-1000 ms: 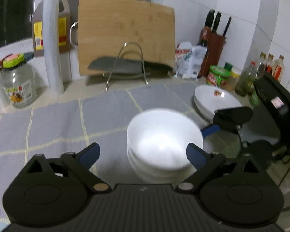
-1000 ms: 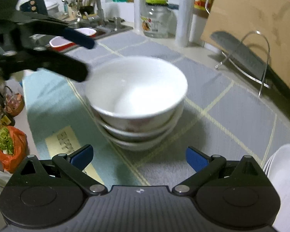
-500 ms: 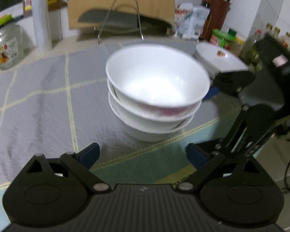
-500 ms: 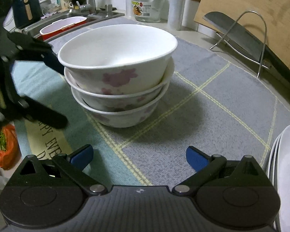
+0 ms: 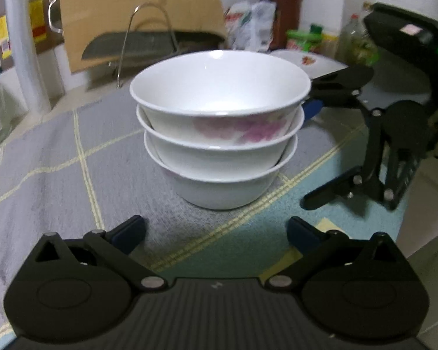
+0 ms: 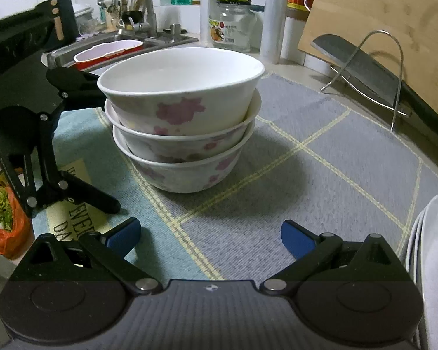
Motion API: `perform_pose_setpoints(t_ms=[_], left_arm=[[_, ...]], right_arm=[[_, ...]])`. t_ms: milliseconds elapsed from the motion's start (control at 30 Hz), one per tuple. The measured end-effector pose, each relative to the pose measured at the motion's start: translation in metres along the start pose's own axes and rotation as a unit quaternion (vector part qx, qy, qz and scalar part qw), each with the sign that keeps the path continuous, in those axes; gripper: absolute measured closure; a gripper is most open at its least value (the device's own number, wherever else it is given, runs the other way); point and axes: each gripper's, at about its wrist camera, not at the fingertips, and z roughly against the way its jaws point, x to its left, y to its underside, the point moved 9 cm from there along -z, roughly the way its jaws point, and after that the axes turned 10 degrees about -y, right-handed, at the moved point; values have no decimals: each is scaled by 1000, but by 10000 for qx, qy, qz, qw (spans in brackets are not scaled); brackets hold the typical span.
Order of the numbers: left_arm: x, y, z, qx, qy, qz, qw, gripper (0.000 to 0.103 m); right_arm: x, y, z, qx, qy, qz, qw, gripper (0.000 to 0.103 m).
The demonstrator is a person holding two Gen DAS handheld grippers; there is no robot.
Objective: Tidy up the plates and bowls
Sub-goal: 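Grasp the rims of the three-bowl stack with both tools from opposite sides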
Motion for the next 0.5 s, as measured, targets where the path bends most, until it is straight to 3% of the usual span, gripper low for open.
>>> perform_pose_setpoints(t_ms=[167,367,500], left_arm=[[2,-1,-2,-164,151,-124,9997,0],[4,-8,-9,113,483,-500,9975,0],[7,-9,-11,71,722,-708,9948,0]], right_arm=[[-1,-3,-3,45,0,45,10000,0],[0,-7,-6,108,39,-23,9999,0],[0,-11,-10,222,71,-82,9997,0]])
